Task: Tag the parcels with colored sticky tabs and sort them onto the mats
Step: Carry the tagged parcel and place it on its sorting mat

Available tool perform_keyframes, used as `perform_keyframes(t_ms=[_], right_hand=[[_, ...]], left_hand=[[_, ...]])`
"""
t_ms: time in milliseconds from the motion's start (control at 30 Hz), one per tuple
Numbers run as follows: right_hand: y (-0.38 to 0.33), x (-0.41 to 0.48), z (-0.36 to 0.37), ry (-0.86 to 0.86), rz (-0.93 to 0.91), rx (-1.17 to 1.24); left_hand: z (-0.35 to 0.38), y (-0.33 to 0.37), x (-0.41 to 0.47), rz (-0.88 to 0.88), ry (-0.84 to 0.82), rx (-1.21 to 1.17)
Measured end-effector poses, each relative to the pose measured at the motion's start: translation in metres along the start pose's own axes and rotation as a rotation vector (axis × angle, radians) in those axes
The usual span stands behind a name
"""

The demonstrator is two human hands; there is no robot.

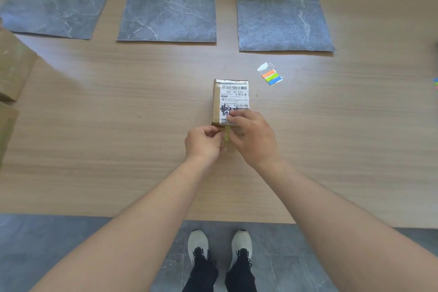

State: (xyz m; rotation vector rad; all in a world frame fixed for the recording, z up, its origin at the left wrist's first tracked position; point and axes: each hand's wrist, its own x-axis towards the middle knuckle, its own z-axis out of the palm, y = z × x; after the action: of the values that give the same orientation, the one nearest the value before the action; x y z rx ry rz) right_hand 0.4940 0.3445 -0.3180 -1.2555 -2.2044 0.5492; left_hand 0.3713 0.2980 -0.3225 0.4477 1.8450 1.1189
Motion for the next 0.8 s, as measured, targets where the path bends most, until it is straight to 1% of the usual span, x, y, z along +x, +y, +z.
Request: perform_keyframes(t_ms=[100, 233, 433, 533, 633, 700, 767, 800], right_hand=[[0.001, 0.006, 0.002, 0.066, -0.016, -0.016], [0.004, 0.011, 0.009, 0.089, -0.064, -0.082], [0.014, 0.012, 0.020, 0.179, -0.119, -0.153], [0.015, 0.009, 0.027, 0.240, -0.153, -0.193], [0.014, 0.006, 0.033, 0.256, -0.154, -0.231], [0.014, 0.007, 0.031, 0.228, -0.164, -0.215], [0.007, 0.008, 0.020, 0.214, -0.140, -0.081], [0.002, 0.007, 0.014, 0.238, -0.083, 0.030]], left_hand=[[0.002, 0.001, 0.001, -0.004, 0.003, -0.005], [0.001, 0.002, 0.002, -0.010, 0.000, -0.008], [-0.021, 0.001, 0.006, -0.031, 0.067, 0.090], [-0.037, 0.009, 0.009, -0.032, 0.091, 0.025], [-0.041, 0.023, 0.016, -0.011, 0.020, -0.067], [-0.039, 0.032, 0.016, -0.039, -0.053, -0.138], [-0.034, 0.037, 0.013, -0.065, -0.114, -0.173], [-0.032, 0.039, 0.010, -0.075, -0.149, -0.187]])
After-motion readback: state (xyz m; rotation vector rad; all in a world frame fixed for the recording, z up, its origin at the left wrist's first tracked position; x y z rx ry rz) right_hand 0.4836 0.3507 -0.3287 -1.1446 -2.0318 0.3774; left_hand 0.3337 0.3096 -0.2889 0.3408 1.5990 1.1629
